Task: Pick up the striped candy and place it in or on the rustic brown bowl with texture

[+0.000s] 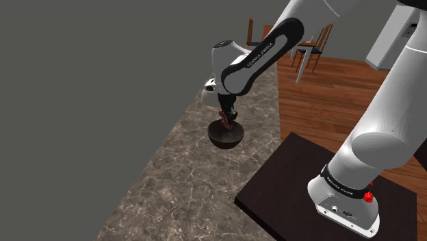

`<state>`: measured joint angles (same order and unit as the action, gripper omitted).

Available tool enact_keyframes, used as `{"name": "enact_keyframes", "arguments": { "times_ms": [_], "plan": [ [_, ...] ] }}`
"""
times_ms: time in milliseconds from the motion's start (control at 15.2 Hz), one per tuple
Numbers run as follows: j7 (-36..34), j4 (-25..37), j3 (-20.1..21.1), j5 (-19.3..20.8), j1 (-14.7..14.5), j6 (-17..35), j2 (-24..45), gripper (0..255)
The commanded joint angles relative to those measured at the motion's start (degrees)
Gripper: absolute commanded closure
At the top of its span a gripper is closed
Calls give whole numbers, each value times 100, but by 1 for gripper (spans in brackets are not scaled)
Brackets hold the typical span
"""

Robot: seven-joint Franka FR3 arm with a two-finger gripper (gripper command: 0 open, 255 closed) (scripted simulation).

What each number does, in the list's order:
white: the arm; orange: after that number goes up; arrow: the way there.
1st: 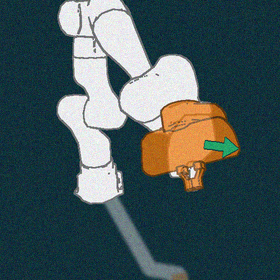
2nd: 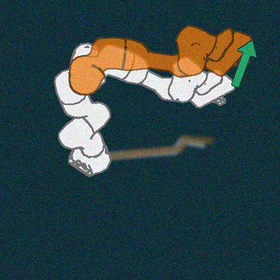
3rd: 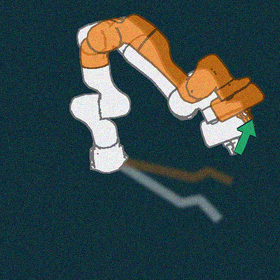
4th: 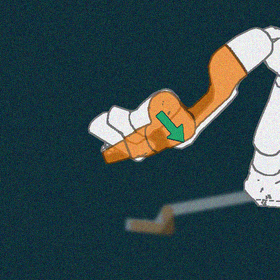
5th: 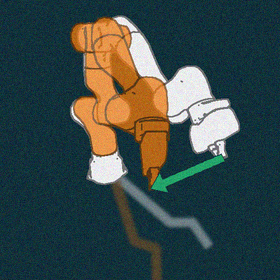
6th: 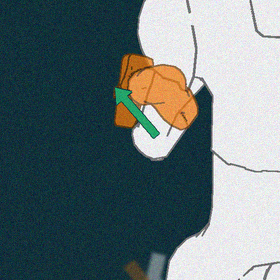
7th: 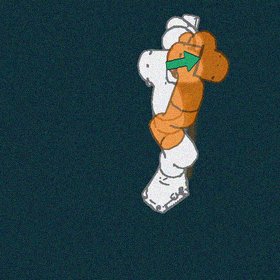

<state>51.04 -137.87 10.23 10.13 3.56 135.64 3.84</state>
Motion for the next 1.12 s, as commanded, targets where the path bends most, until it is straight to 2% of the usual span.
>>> {"name": "enact_keyframes", "arguments": {
  "times_ms": [0,528,990,1056],
  "plan": [
    [-65,-5,-6,64,-5,146,146,255],
    [-317,-49,-80,355,-30,723,708,255],
    [-317,-49,-81,355,-32,723,708,255],
    [-316,-49,-81,355,-31,723,707,0]
  ]
}}
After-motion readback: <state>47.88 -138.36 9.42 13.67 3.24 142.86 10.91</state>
